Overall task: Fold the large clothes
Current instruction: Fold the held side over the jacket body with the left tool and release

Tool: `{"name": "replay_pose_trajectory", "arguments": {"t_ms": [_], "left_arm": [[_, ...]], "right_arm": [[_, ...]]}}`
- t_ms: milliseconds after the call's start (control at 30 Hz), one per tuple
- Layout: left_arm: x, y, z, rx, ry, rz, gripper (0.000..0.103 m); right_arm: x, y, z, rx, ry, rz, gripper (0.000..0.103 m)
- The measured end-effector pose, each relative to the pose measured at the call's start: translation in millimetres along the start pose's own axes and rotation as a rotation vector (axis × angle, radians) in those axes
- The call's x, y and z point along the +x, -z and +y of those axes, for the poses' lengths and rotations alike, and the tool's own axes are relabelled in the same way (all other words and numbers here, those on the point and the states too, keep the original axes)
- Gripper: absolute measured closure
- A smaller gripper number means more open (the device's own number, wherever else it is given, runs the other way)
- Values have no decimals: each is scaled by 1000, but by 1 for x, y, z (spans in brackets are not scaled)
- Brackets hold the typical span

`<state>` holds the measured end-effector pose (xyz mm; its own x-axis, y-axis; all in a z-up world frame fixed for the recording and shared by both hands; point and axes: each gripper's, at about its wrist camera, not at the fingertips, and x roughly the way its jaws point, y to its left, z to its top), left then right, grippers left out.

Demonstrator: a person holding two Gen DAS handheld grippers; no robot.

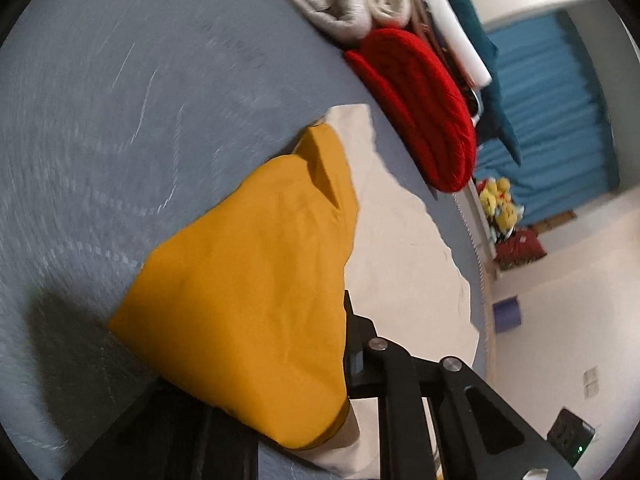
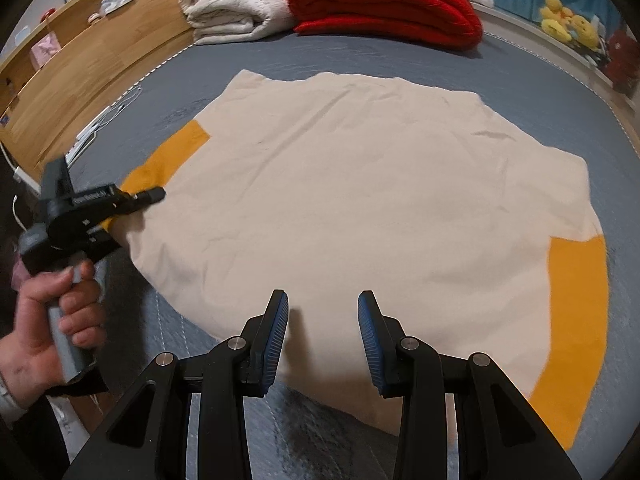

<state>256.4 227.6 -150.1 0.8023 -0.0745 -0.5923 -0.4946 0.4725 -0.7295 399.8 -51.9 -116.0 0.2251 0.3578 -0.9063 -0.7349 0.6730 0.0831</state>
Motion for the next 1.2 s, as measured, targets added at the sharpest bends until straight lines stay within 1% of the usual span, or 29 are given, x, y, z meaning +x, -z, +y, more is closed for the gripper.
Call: {"name": "replay_pose_trajectory", "arguments": {"t_ms": [33, 100, 133, 200, 233, 300, 400, 467, 533, 567, 633, 700, 733, 833, 900, 967, 1033, 1067, 1133, 1200], "left_arm": [[-7, -3, -10, 27, -19, 16, 90], [-19, -8, -25, 64, -32, 38, 90], [-29, -11, -36, 104, -42, 49, 90], [-45, -18, -51, 170, -57, 50, 90], [-58, -22, -59, 209, -72, 45, 90], [-78, -30, -60, 232, -83, 39, 90], [-105, -41, -56, 280, -124, 30, 90], [-112, -42, -50, 323, -136, 51, 90], [-110, -32, -49, 412, -158, 54, 90], [-108, -27, -49, 431, -166, 55, 90], [-102, -15, -55, 467, -163, 60, 90], [-99, -7, -70, 524, -155, 39, 90], [-97, 2, -80, 578, -157, 25, 90], [-94, 17, -97, 657, -136, 15, 90], [-92, 25, -108, 686, -109, 16, 90], [-88, 35, -119, 717, -77, 22, 90], [-82, 50, -136, 774, -49, 27, 90], [-80, 55, -141, 798, -40, 29, 90], [-77, 71, -155, 850, -17, 46, 91], [-75, 89, -170, 904, 20, 74, 91]], "right_arm": [[2, -1, 1, -5, -1, -1, 66], [5, -6, 4, -11, -10, -10, 71], [6, -8, 5, -10, -15, -15, 73], [7, -12, 6, -2, -38, -27, 78], [7, -15, 7, 7, -64, -33, 79], [7, -18, 10, 16, -113, -37, 81], [8, -18, 20, 19, -179, -29, 82], [11, -16, 30, 2, -224, -14, 82], [16, -14, 41, -20, -255, 12, 82], [23, -12, 47, -35, -261, 36, 82], [37, -8, 57, -66, -233, 81, 82], [56, -4, 63, -82, -188, 137, 82], [63, -2, 64, -81, -170, 151, 82], [70, -2, 67, -82, -144, 149, 82], [59, -5, 62, -75, -123, 119, 82], [33, -10, 49, -45, -108, 40, 81], [-1, -13, 24, 20, -92, -53, 81], [-23, -12, 7, 48, -57, -110, 79], [-63, -7, -19, 72, 13, -197, 71], [-104, 5, -47, 127, 102, -277, 50]]}}
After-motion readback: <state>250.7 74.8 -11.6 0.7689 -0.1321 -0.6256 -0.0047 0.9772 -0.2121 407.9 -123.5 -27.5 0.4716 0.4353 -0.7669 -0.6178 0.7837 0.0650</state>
